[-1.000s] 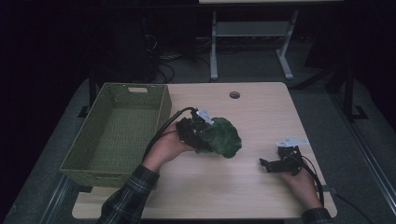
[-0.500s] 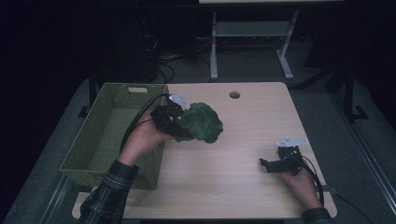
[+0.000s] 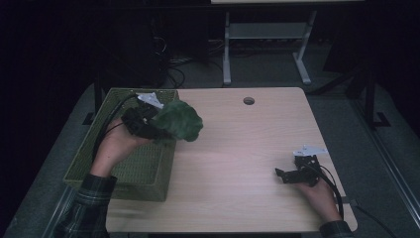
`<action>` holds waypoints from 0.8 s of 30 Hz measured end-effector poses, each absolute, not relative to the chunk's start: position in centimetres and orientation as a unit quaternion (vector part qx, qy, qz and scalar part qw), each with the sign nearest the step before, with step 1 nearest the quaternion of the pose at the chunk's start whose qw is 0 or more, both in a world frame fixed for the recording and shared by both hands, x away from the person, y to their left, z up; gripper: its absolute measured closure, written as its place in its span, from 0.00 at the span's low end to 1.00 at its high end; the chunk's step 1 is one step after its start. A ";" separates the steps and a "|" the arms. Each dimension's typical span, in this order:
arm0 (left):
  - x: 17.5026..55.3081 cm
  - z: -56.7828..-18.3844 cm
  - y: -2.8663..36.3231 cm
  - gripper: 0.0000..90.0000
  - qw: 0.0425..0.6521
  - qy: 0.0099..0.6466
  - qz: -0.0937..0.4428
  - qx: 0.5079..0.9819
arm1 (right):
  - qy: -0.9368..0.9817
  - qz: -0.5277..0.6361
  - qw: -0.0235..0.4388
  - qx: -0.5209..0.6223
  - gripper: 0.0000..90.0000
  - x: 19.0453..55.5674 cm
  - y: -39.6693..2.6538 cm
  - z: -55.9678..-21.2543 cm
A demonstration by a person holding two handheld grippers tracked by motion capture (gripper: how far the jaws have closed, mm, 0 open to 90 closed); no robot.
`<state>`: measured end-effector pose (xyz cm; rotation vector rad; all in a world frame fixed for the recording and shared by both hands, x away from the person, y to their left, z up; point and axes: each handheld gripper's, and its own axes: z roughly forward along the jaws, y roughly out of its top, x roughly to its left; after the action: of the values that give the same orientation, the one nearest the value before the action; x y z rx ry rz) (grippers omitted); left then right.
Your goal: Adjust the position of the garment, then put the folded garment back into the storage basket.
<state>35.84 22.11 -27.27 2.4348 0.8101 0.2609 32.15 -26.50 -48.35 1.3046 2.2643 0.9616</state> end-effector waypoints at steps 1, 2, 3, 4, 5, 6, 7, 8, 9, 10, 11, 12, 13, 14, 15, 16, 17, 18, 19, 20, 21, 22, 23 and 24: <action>35.8 -27.2 22.5 0.76 0.277 0.307 0.098 0.905 | 0.800 0.340 0.178 0.461 0.05 32.2 -26.5 -48.4; 35.7 -27.2 23.1 0.76 0.278 0.312 0.100 0.903 | 0.800 0.340 0.177 0.461 0.05 32.1 -26.5 -48.4; 35.6 -27.2 23.6 0.76 0.279 0.317 0.103 0.901 | 0.800 0.340 0.178 0.461 0.05 32.2 -26.5 -48.4; 35.5 -27.2 24.2 0.76 0.279 0.323 0.106 0.898 | 0.800 0.340 0.178 0.461 0.05 32.1 -26.5 -48.4; 35.5 -27.2 24.7 0.76 0.276 0.328 0.111 0.897 | 0.800 0.340 0.178 0.461 0.05 32.2 -26.5 -48.4; 35.4 -27.3 25.1 0.76 0.276 0.334 0.115 0.894 | 0.800 0.340 0.178 0.461 0.05 32.1 -26.5 -48.4; 35.4 -27.4 25.6 0.76 0.274 0.341 0.118 0.892 | 0.800 0.340 0.178 0.461 0.05 32.2 -26.5 -48.4; 35.3 -27.6 26.1 0.76 0.275 0.348 0.119 0.888 | 0.800 0.340 0.178 0.461 0.05 32.1 -26.5 -48.4; 35.3 -27.7 26.5 0.76 0.271 0.351 0.121 0.888 | 0.800 0.340 0.178 0.461 0.05 32.2 -26.5 -48.4; 35.2 -28.0 26.9 0.76 0.270 0.360 0.123 0.885 | 0.800 0.340 0.178 0.461 0.05 32.2 -26.5 -48.4; 35.2 -28.2 27.3 0.76 0.267 0.365 0.126 0.883 | 0.800 0.340 0.178 0.461 0.05 32.2 -26.5 -48.4; 35.2 -28.5 27.7 0.76 0.264 0.372 0.126 0.881 | 0.800 0.340 0.178 0.461 0.05 32.2 -26.5 -48.4; 35.2 -28.8 28.1 0.76 0.262 0.375 0.126 0.880 | 0.800 0.340 0.178 0.461 0.05 32.2 -26.5 -48.4; 35.2 -29.2 28.4 0.76 0.260 0.381 0.126 0.878 | 0.800 0.340 0.178 0.461 0.05 32.2 -26.5 -48.4; 35.2 -29.5 28.7 0.76 0.255 0.386 0.127 0.877 | 0.800 0.340 0.178 0.461 0.05 32.2 -26.5 -48.4; 35.2 -29.9 29.0 0.76 0.255 0.393 0.128 0.874 | 0.800 0.340 0.178 0.461 0.05 32.2 -26.5 -48.4; 35.2 -30.2 29.2 0.76 0.253 0.397 0.128 0.873 | 0.800 0.340 0.178 0.461 0.05 32.2 -26.5 -48.4; 35.2 -30.7 29.6 0.76 0.251 0.402 0.128 0.871 | 0.800 0.340 0.178 0.461 0.05 32.2 -26.5 -48.4; 35.2 -30.9 29.7 0.76 0.249 0.406 0.126 0.871 | 0.800 0.340 0.177 0.461 0.05 32.1 -26.5 -48.4; 35.3 -31.3 30.0 0.76 0.247 0.409 0.125 0.870 | 0.800 0.340 0.177 0.461 0.05 32.1 -26.5 -48.3; 35.3 -31.7 30.2 0.76 0.245 0.413 0.125 0.868 | 0.800 0.340 0.177 0.461 0.05 32.1 -26.5 -48.3; 35.4 -32.2 30.5 0.76 0.241 0.416 0.122 0.868 | 0.800 0.340 0.177 0.462 0.05 32.1 -26.5 -48.3; 35.5 -32.6 30.6 0.76 0.240 0.420 0.120 0.867 | 0.801 0.340 0.178 0.461 0.05 32.2 -26.5 -48.4; 35.5 -33.0 30.7 0.76 0.235 0.423 0.119 0.867 | 0.800 0.340 0.177 0.461 0.05 32.1 -26.5 -48.4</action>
<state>35.54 30.71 -33.00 2.3785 1.1597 0.3265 32.15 -26.51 -48.35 1.3049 2.2648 0.9619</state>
